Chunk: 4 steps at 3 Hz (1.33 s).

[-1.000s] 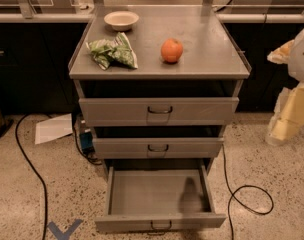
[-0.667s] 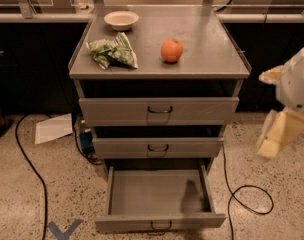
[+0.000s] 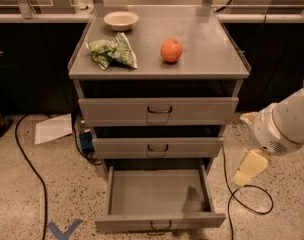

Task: Close bottom drawer

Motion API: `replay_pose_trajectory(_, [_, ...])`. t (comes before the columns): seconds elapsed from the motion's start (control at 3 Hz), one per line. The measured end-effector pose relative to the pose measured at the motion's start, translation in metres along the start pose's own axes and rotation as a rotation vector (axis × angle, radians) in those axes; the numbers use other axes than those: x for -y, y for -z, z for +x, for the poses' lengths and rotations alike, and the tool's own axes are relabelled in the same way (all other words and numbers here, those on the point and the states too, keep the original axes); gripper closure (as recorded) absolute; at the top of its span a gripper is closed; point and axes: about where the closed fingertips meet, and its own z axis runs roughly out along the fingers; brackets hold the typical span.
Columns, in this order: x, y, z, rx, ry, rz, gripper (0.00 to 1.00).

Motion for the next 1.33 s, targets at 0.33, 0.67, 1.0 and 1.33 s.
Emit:
replay_pose_trajectory(0.33, [-0.015,-0.059,0.013,0.006,-0.007,-0.049,0.0])
replay_pose_trajectory(0.67, [-0.047,-0.13,0.031,-0.003,-0.02,-0.135,0.0])
replay_pose_trajectory(1.0, [-0.047,-0.13,0.031,-0.003,-0.02,-0.135,0.0])
replay_pose_trajectory(1.33, [-0.056,-0.15,0.038,0.021,-0.03,-0.149,0.0])
